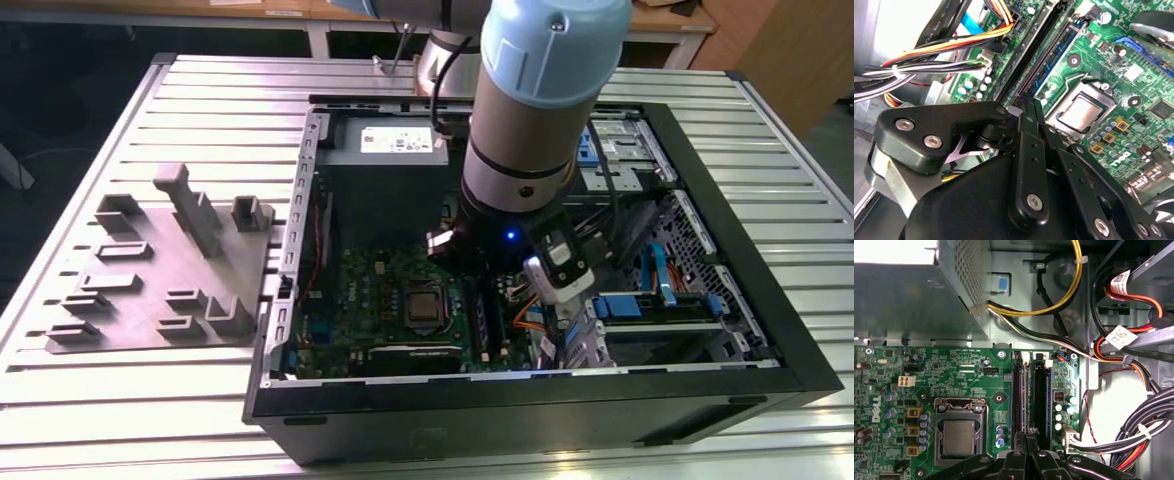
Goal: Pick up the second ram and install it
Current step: 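Insert the second ram into the second slot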
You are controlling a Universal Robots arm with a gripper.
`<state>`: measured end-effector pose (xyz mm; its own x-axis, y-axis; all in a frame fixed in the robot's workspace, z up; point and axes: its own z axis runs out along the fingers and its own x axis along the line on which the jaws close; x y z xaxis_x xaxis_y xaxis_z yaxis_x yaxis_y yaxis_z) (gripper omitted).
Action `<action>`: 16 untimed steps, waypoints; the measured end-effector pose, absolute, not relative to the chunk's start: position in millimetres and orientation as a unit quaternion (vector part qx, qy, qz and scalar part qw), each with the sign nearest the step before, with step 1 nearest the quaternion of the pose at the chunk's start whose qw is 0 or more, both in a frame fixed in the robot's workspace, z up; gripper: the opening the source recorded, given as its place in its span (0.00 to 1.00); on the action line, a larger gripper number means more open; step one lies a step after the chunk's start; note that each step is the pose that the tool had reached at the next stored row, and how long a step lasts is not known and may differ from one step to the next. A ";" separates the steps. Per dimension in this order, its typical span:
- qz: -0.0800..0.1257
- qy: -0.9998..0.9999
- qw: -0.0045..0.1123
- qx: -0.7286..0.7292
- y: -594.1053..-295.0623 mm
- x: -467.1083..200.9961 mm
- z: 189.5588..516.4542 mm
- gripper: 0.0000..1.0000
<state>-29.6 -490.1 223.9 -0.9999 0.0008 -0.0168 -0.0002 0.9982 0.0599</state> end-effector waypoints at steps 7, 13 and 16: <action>0.030 0.999 0.009 0.008 -490.1 -29.3 223.3 0.11; 0.030 0.999 0.009 0.012 -490.1 -29.0 223.1 0.11; 0.030 0.999 0.009 0.012 -490.1 -29.0 223.2 0.11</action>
<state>-29.0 -490.1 223.2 -0.9995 0.0252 -0.0169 0.0241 0.9979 0.0601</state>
